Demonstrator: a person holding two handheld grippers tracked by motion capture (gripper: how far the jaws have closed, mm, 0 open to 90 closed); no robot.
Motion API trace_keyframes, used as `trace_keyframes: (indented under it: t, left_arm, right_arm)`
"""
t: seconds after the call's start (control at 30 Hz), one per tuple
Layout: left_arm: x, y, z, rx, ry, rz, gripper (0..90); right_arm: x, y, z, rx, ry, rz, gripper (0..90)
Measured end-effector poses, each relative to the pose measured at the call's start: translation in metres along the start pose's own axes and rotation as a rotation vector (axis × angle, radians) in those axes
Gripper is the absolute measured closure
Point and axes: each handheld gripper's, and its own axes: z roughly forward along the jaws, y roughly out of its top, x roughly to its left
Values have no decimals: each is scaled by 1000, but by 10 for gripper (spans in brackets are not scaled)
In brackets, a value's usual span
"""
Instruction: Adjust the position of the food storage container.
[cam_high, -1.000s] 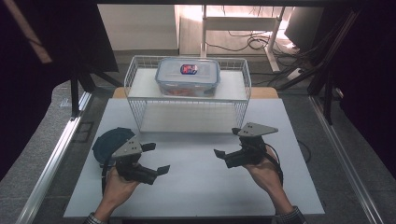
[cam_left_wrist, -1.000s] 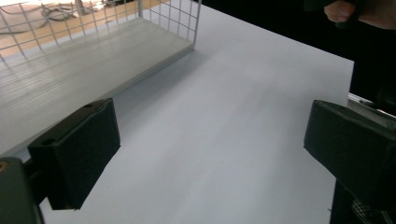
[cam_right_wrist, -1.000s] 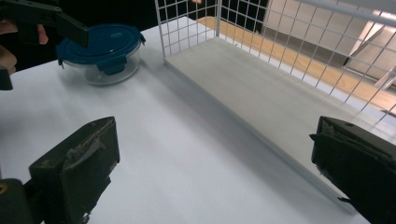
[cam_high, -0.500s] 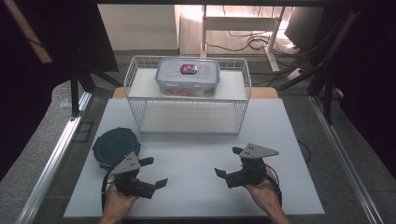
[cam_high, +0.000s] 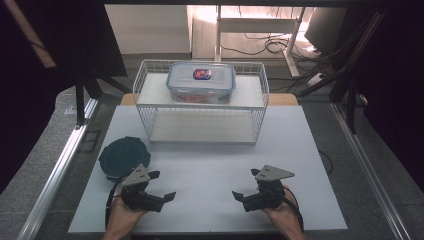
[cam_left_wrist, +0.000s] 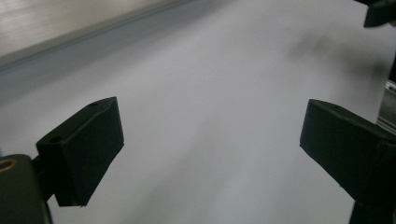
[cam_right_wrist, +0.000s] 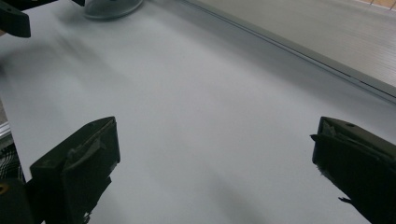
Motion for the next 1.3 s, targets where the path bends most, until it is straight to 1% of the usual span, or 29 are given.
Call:
trace_keyframes:
  t: [0.03,0.07,0.13,0.17,0.2,0.23,0.27,0.3,0.33,0.4,0.43,0.47,0.5,0.53,0.57,0.6,0.63,0.7,0.73,0.77,0.8,0.87,0.9,0.97,1.0,1.07,1.17,1.27,1.3]
  left_arm:
    - [4,3,-1,-4,13,-13,63]
    - [13,9,-4,-14,38,-27,114]
    - [17,12,-6,-18,51,-24,203]
    - [21,15,-8,-20,68,-18,203]
    - [31,20,-13,-23,93,-12,327]
    - [31,20,-13,-23,93,-12,385]
    - [43,24,-16,-26,103,-32,433]
    - [43,24,-16,-26,103,-32,477]
    - [55,28,-19,-15,139,-49,518]
    - [68,30,-24,-12,168,-81,604]
    - [68,30,-24,-12,168,-81,655]
    - [82,32,-29,-18,205,-122,719]
    - [82,32,-29,-18,205,-122,783]
    - [96,33,-34,-21,240,-151,839]
    - [96,33,-34,-21,240,-151,882]
    - [111,32,-38,-21,262,-185,898]
    - [117,31,-40,-16,271,-198,899]
    - [123,29,-41,-9,285,-204,900]
    - [133,25,-44,-9,314,-217,900]
    - [133,25,-44,-9,314,-217,900]
    - [143,21,-49,-14,344,-236,900]
    - [153,16,-54,-21,387,-257,900]
    - [153,16,-54,-21,387,-257,900]
    - [167,5,-64,-45,443,-298,900]
    - [167,5,-64,-45,443,-298,900]
    - [179,-6,-72,-49,483,-342,900]
    - [186,-15,-73,-36,493,-368,900]
    - [189,-17,-72,-58,454,-370,899]
    - [189,-16,-70,-54,458,-368,900]
  right_arm:
    - [0,0,0,0,0,0,9]
    - [-1,-1,1,5,-6,4,9]
    - [-2,-2,3,13,-11,6,9]
    - [-2,-2,3,13,-11,6,9]
    - [-1,-2,4,19,-13,3,9]
    - [-1,-2,5,22,-14,-1,9]
    - [-1,-2,6,28,-14,-3,9]
    - [-1,-2,6,28,-14,-3,9]
    - [-1,-3,8,34,-17,-9,9]
    - [-1,-4,9,45,-20,-14,10]
    - [-1,-4,9,45,-20,-14,10]
    - [-1,-5,9,50,-22,-15,11]
    - [-1,-5,9,50,-22,-15,11]
    - [-1,-5,9,58,-23,-15,14]
    - [-1,-5,9,58,-23,-15,14]
    - [-1,-6,10,71,-26,-15,17]
    - [-1,-7,11,79,-28,-16,18]
    - [-1,-7,12,85,-30,-16,19]
    - [0,-7,13,95,-29,-18,21]
    - [0,-7,13,95,-29,-18,21]
    - [1,-7,14,96,-29,-21,21]
    - [2,-7,15,104,-29,-29,23]
    - [2,-7,15,104,-29,-29,23]
    - [3,-8,17,120,-31,-41,28]
    - [3,-8,17,120,-31,-41,28]
    - [3,-8,19,127,-31,-46,29]
    - [4,-8,20,132,-31,-51,31]
    - [5,-8,21,138,-27,-54,32]
    - [5,-9,21,141,-26,-55,33]
